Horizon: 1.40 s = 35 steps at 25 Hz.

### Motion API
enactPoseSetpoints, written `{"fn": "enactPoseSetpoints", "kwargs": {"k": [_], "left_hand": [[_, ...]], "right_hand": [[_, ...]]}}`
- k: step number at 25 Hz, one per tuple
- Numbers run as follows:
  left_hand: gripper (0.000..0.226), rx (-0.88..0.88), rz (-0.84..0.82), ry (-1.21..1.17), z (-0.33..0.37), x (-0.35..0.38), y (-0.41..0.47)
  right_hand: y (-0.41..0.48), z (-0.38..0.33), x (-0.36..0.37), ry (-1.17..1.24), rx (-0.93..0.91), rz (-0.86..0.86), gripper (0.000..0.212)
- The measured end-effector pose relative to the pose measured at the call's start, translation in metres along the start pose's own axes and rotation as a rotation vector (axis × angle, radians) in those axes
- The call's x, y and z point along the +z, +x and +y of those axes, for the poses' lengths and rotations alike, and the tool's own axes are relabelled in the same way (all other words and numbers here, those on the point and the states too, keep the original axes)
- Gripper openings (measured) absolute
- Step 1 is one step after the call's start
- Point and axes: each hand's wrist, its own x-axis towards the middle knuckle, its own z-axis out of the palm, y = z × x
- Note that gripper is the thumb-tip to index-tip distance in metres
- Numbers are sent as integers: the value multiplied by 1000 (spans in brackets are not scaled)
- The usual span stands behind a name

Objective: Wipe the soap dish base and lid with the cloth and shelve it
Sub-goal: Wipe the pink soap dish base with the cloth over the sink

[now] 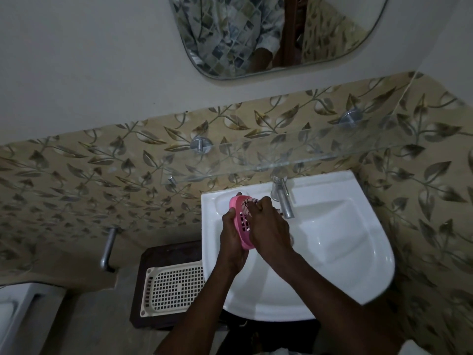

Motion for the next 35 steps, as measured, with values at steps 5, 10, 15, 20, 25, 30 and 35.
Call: {"fn": "enactPoseSetpoints", "kwargs": {"k": [5, 10, 15, 20, 25, 30, 35], "left_hand": [[56, 26, -2, 59, 3, 7, 4], [52, 14, -2, -8, 0, 5, -1], [44, -7, -5, 29, 1, 15, 0], [47, -14, -12, 95, 5, 17, 0], [47, -39, 25, 96, 18, 27, 4], [53, -105, 55, 42, 19, 32, 4], [52, -166, 56, 30, 17, 34, 3]], "right_hand": [[13, 3, -15, 77, -6, -12, 28], [18, 19, -28, 5, -151, -168, 29], [9, 17, -25, 40, -126, -32, 26], [10, 19, -35, 49, -139, -7, 28], [24, 23, -49, 44, -198, -26, 20], [4, 35, -48, -6, -383, -70, 28], [-6, 42, -51, -181, -529, -174, 33]]}}
